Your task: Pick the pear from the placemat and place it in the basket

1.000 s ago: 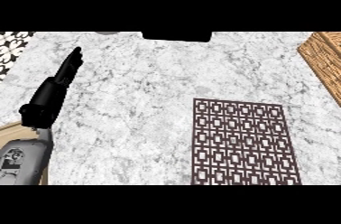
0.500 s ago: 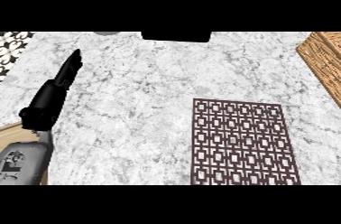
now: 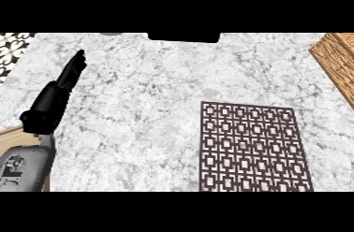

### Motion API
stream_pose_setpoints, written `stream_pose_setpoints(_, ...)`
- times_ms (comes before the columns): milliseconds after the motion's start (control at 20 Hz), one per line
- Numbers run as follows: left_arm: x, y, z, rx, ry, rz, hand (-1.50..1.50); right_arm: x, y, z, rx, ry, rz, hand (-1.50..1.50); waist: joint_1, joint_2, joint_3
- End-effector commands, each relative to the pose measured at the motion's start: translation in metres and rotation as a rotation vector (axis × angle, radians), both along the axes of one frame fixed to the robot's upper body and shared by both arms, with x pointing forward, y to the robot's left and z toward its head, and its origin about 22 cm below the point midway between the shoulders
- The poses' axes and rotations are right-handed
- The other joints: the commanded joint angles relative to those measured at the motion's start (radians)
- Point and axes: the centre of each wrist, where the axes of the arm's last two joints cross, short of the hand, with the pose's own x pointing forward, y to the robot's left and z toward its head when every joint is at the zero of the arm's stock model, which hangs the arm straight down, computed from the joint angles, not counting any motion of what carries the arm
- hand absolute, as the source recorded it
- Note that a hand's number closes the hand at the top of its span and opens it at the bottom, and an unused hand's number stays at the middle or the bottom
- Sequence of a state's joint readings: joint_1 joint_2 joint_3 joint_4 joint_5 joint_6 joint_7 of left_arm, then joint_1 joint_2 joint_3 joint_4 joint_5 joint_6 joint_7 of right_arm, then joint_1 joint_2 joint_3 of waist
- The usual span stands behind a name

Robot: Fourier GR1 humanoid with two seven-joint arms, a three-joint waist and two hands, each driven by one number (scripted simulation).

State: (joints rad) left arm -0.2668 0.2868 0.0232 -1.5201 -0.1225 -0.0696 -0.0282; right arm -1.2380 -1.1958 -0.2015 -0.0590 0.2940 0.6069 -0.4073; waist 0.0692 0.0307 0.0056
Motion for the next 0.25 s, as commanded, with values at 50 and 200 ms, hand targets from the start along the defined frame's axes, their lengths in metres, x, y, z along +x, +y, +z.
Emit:
stream_pose_setpoints(50,-0.001,-0.008,-0.002,0.007,0.004,-0.009,0.00,-0.023,-0.017,0.007,0.161,-0.078,-0.131,-1.50,0.011,0.010,0.003)
stream_pose_setpoints(200,0.002,0.003,0.010,-0.013,-0.006,-0.001,0.00,-0.040,-0.030,-0.002,0.193,-0.093,-0.176,-1.50,0.001,0.012,0.007)
